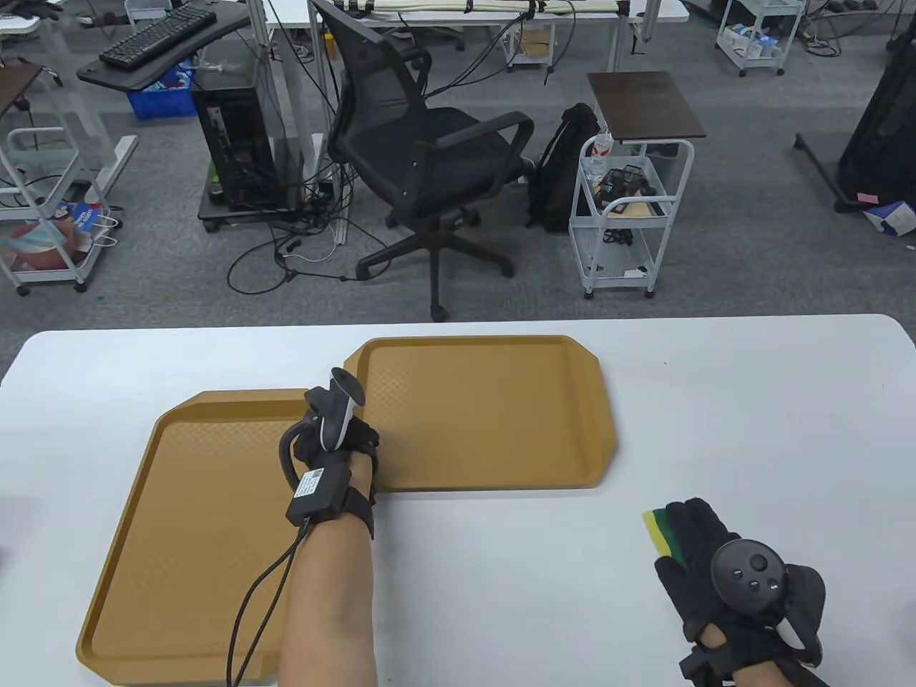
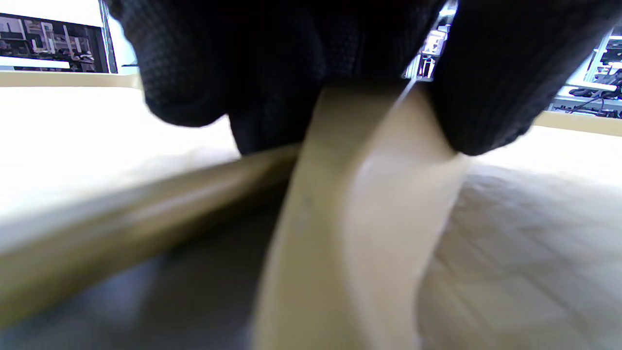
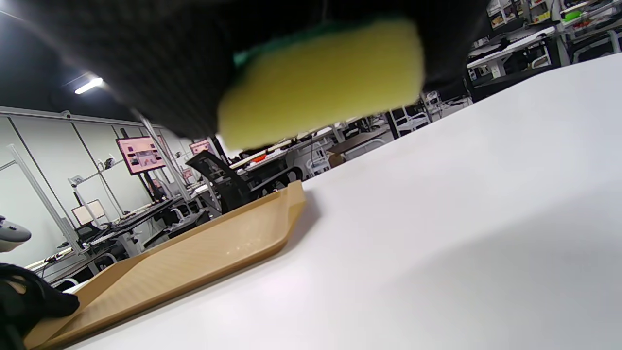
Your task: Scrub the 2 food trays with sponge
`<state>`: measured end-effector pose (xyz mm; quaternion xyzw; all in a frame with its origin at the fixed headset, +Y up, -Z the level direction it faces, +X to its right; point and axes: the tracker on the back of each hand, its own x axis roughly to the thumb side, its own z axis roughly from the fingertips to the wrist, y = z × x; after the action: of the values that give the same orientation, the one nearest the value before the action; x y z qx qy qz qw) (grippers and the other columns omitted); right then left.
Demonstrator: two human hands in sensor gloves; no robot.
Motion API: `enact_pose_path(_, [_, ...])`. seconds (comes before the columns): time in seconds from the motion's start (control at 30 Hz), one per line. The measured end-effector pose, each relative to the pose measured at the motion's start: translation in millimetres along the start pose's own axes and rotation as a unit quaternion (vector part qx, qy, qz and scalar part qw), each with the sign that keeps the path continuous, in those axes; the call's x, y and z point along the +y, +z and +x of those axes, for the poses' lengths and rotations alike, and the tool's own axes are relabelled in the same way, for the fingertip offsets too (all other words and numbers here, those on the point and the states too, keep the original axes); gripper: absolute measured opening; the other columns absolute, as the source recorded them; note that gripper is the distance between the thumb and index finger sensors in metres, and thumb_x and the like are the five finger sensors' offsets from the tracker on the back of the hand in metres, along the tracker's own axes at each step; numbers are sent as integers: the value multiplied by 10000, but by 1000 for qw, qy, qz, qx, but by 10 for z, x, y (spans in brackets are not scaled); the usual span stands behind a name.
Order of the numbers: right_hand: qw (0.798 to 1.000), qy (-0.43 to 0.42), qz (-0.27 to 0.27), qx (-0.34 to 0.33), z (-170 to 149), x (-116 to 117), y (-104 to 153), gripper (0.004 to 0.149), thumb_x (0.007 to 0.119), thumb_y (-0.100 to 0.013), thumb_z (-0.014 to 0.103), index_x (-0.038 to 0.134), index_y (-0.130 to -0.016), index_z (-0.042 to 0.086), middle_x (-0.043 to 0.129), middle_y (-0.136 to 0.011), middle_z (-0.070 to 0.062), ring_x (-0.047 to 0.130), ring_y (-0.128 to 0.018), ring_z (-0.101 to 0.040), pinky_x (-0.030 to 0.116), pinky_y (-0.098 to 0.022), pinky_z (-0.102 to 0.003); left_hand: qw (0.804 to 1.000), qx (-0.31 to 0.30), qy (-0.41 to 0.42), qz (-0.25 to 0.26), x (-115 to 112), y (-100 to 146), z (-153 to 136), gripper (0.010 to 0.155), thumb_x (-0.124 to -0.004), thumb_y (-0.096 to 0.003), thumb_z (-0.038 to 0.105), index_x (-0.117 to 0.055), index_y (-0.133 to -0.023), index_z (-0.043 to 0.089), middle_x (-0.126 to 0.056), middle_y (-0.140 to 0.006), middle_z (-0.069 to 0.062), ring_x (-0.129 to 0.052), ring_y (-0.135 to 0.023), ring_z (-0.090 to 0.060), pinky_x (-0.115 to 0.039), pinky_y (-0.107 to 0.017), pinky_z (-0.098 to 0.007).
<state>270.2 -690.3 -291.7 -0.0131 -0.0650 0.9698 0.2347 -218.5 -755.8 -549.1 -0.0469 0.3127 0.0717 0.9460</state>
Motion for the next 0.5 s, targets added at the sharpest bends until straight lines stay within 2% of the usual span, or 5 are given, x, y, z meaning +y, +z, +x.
enact_pose_path(0.3, [1000,5,3,5,-6,12,-5,698,914,-440,367,609,-1055,234,536,-1136,-107,755,-880,-426,713,-666,-563,1000,10,14,-2,1,-100,24,662,-989,-371,576,-896,-936,244,-1048,-676,-56,-1105,-409,-234,-952,-417,-388])
enact_pose_path(0.4, [1000,6,4,6,-5,9,-3,697,914,-441,367,610,-1054,236,534,-1137,-107,754,-881,-426,713,-667,-563,1000,14,17,-6,15,-100,1,668,-957,-369,593,-895,-941,252,-1052,-679,-44,-1108,-414,-223,-948,-422,-388])
enact_pose_path(0.5, [1000,6,4,6,-2,10,-4,697,914,-441,367,610,-1054,235,537,-1136,-108,753,-880,-427,712,-666,-564,999,2,44,-15,36,-48,-67,764,-906,-358,635,-837,-993,217,-1002,-805,-75,-1064,-525,-266,-876,-482,-444])
